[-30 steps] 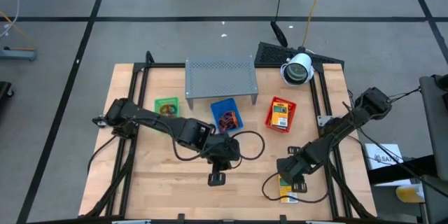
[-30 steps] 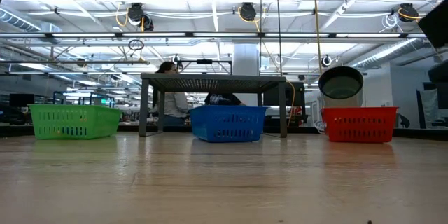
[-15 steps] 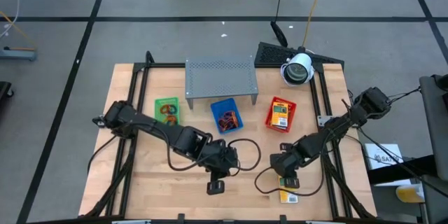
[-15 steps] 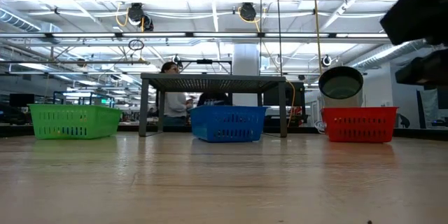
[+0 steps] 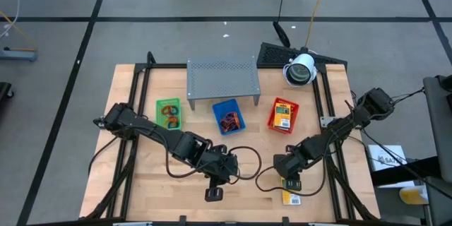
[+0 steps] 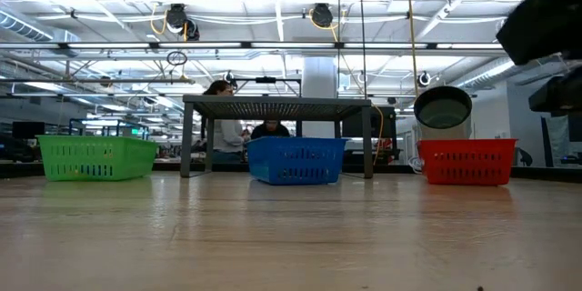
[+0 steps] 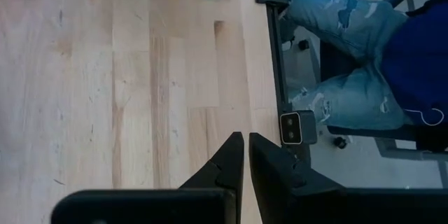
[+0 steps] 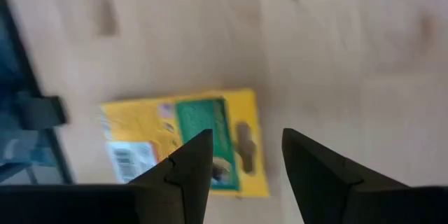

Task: Pick & Place Office Desk Supplies
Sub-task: Put the crayon pack into the orange bin

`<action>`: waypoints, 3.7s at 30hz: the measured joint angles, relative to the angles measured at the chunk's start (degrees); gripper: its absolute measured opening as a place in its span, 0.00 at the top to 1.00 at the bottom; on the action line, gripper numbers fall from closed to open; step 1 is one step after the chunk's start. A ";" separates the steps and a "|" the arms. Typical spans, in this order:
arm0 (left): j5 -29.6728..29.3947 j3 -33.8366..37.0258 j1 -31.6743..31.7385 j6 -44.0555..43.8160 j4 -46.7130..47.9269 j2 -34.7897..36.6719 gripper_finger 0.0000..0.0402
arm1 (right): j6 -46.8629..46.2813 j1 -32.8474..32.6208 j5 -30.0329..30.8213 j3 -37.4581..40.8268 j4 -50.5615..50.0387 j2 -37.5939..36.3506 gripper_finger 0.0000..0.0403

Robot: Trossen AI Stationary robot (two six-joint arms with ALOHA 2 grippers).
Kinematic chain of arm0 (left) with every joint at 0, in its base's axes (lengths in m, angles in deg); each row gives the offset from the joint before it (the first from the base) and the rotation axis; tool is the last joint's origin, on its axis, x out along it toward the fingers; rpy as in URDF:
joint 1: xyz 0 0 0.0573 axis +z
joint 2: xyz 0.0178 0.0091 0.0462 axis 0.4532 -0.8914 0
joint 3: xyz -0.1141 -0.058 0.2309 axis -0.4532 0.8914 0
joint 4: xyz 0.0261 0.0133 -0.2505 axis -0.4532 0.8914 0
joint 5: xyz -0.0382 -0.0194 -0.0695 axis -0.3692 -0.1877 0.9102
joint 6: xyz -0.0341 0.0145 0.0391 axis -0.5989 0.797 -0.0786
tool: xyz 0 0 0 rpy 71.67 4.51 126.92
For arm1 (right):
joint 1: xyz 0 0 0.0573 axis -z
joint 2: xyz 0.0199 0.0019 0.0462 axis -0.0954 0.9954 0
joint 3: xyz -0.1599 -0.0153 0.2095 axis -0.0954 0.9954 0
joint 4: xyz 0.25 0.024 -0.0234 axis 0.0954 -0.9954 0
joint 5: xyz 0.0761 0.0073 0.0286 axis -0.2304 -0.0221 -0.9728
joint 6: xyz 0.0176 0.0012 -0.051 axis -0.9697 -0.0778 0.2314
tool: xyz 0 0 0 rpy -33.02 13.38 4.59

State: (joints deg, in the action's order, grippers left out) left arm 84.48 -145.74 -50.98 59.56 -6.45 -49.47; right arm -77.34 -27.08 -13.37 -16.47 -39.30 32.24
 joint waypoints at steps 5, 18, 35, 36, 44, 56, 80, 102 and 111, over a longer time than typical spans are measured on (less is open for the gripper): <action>-0.02 -0.01 0.00 -0.03 0.02 0.00 0.92 | -1.64 0.00 -0.98 0.00 -0.78 0.00 0.60; -0.79 -0.03 -0.80 -1.65 0.04 0.00 0.92 | -8.49 0.28 -4.17 5.07 2.18 0.04 0.60; -0.90 -0.03 -1.99 -2.29 0.04 0.00 0.92 | -9.82 0.24 -11.00 8.31 13.18 0.07 0.70; -0.90 -0.03 -1.99 -2.29 0.04 0.00 0.92 | -9.70 0.24 -11.58 8.31 13.93 0.02 0.73; -0.94 -0.03 -1.99 -2.37 0.09 0.00 0.92 | -4.30 0.61 -11.67 8.28 20.88 0.02 0.99; -0.98 -0.03 -1.99 -2.55 0.17 0.00 0.92 | -4.47 1.75 -11.82 8.28 20.97 0.02 0.92; -0.99 -0.03 -1.99 -3.06 0.24 0.00 0.92 | -4.29 1.57 -13.27 8.24 20.95 0.02 0.67; -0.96 -0.03 -1.99 -4.38 0.26 0.00 0.92 | -13.07 -1.23 -12.38 16.44 29.50 -0.33 0.67; -0.94 -0.03 -1.99 -4.37 0.26 0.00 0.92 | -16.41 -1.29 -14.69 20.74 42.67 -0.04 0.67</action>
State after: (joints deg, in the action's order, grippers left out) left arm 83.54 -145.77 -52.97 55.20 -6.19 -49.47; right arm -93.75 -28.37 -28.06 4.27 3.37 32.19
